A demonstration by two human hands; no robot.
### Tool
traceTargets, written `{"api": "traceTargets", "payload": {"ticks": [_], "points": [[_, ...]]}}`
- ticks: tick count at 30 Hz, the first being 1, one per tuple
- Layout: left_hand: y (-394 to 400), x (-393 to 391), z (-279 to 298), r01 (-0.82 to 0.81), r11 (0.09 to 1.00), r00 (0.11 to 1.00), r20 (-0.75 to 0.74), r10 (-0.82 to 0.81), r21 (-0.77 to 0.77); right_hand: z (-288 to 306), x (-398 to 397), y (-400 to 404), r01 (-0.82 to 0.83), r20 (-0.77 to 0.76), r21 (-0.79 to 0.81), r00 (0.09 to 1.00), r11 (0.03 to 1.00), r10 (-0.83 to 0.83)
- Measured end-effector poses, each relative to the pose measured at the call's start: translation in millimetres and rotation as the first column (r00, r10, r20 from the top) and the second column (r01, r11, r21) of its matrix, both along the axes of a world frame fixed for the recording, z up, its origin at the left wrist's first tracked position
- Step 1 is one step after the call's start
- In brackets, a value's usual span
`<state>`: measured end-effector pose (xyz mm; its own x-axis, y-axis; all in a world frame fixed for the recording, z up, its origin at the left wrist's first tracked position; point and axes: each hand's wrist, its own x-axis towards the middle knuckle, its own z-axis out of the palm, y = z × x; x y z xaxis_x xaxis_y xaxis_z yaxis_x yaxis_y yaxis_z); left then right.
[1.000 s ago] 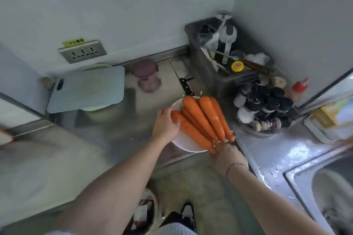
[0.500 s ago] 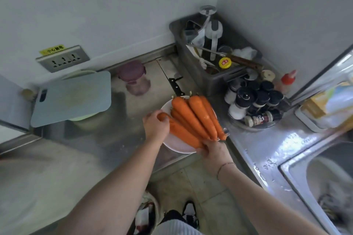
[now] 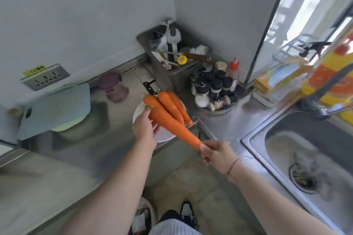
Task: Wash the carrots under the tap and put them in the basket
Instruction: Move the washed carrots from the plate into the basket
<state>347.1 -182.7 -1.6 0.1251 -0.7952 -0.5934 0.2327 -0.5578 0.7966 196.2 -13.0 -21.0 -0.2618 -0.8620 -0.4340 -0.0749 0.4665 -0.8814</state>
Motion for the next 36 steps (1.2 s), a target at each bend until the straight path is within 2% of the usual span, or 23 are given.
{"api": "traceTargets", "payload": {"ticks": [4, 8, 10, 12, 14, 19, 22, 23, 24, 26, 27, 29, 32, 34, 36], "points": [[68.8, -64.1, 19.8, 0.193, 0.98, 0.955, -0.218, -0.2, -0.054, 14.1, -46.7, 77.3, 0.111, 0.201, -0.1, 0.976, 0.989, -0.089], [142.6, -136.1, 23.1, 0.391, 0.911, 0.893, -0.186, -0.411, -0.133, 34.3, -96.2, 166.8, 0.151, 0.347, -0.11, 0.932, 0.982, -0.104], [186.3, -175.0, 23.4, 0.527, 0.834, 0.822, -0.149, -0.549, -0.164, 42.1, -115.8, 208.2, 0.212, 0.294, -0.107, 0.94, 0.971, -0.172], [237.0, -215.3, 27.7, 0.672, 0.712, 0.708, -0.105, -0.698, -0.203, 46.2, -131.7, 248.8, 0.271, 0.088, -0.1, 0.961, 0.957, -0.263], [287.9, -253.7, 31.8, 0.784, 0.571, 0.575, -0.064, -0.816, -0.242, 44.5, -145.8, 292.1, 0.387, -0.027, -0.123, 0.919, 0.914, -0.393], [401.9, -328.8, 48.1, 0.914, 0.195, 0.224, 0.044, -0.973, -0.355, 51.1, -172.7, 402.8, 0.665, 0.035, -0.231, 0.735, 0.71, -0.677], [455.7, -362.8, 47.1, 0.921, -0.006, 0.023, 0.071, -0.997, -0.389, 50.1, -187.4, 467.4, 0.785, 0.071, -0.207, 0.607, 0.584, -0.791], [471.7, -373.4, 44.4, 0.92, -0.098, -0.051, 0.133, -0.99, -0.38, 46.3, -192.0, 486.0, 0.815, 0.089, -0.169, 0.572, 0.553, -0.815], [485.6, -382.6, 40.2, 0.909, -0.22, -0.132, 0.256, -0.958, -0.355, 41.5, -195.2, 502.4, 0.841, 0.105, -0.122, 0.539, 0.528, -0.835], [510.4, -396.5, 31.3, 0.846, -0.473, -0.276, 0.556, -0.784, -0.247, 28.5, -200.6, 527.1, 0.875, 0.123, -0.047, 0.485, 0.483, -0.866], [521.1, -401.3, 26.6, 0.81, -0.557, -0.319, 0.66, -0.68, -0.183, 22.5, -201.9, 534.6, 0.886, 0.129, -0.003, 0.46, 0.464, -0.878], [538.0, -409.0, 16.8, 0.736, -0.675, -0.393, 0.779, -0.488, -0.052, 10.6, -204.2, 542.4, 0.897, 0.128, 0.079, 0.423, 0.434, -0.897], [553.4, -418.0, 6.0, 0.611, -0.765, -0.465, 0.874, -0.141, 0.202, -4.3, -212.0, 540.9, 0.915, 0.137, 0.162, 0.35, 0.37, -0.927], [555.1, -422.2, 1.9, 0.565, -0.769, -0.508, 0.86, -0.039, 0.299, -11.0, -220.6, 537.1, 0.917, 0.126, 0.199, 0.326, 0.346, -0.937], [553.3, -424.8, -5.3, 0.535, -0.775, -0.515, 0.857, 0.016, 0.336, -18.5, -229.5, 534.2, 0.914, 0.085, 0.222, 0.328, 0.339, -0.941]]}}
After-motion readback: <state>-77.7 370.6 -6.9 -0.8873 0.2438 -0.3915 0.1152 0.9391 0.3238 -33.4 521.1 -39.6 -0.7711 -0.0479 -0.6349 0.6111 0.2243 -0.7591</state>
